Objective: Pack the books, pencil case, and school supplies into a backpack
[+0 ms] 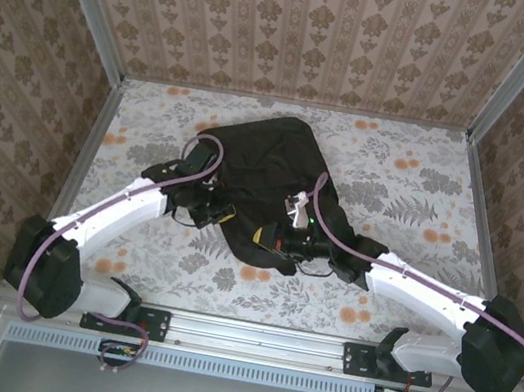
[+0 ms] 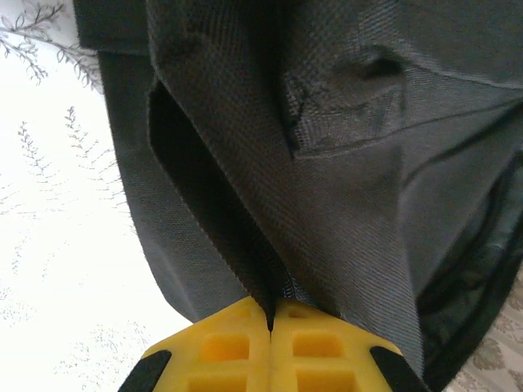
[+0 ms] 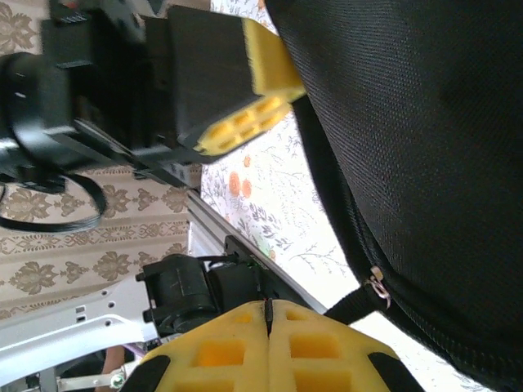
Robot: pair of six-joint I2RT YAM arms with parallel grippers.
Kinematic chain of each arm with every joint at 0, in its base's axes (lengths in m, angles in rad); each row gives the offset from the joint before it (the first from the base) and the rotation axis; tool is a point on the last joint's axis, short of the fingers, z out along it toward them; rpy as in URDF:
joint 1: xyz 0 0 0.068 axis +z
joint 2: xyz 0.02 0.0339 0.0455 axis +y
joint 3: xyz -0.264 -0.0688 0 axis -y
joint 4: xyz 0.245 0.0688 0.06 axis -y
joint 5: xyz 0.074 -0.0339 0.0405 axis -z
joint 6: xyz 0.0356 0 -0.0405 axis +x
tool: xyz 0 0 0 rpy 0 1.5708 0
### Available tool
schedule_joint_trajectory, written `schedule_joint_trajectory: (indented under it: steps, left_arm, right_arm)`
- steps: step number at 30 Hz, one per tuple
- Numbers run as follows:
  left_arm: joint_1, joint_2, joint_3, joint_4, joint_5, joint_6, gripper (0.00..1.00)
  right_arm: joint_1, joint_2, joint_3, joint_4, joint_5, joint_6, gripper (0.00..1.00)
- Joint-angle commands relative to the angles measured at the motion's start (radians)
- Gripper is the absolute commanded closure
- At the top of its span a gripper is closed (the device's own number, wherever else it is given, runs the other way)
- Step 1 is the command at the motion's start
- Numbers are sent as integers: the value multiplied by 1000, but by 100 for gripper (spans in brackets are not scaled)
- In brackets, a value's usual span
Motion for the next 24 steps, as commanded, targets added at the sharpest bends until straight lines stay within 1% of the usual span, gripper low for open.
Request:
schedule_joint_trajectory:
  steps: [1,5,13,15,21,24]
  left_arm:
    - [26,-15,76,-108,76,101,100]
    - [51,-5,77,-183,118,171,100]
    - [107,-38,12,-239,151,255,100]
    - [150,-56,5,-244,155,266,100]
    - [190,-77,8,-279,159,305,100]
    - [195,-86,-3,-272,165,307,100]
  right_arm:
    - [7,-40,-8,-69,31,-67,100]
    - [6,-60,-10,-122,37,-105,100]
    - [-3,-127,-10,-293,58,-208,100]
    - [-14,-139,-18,-306,50,-214,100]
    - [-34,-140,-16,-338,27,-238,100]
    - [-35,-134,-2,-329,-3,-240,100]
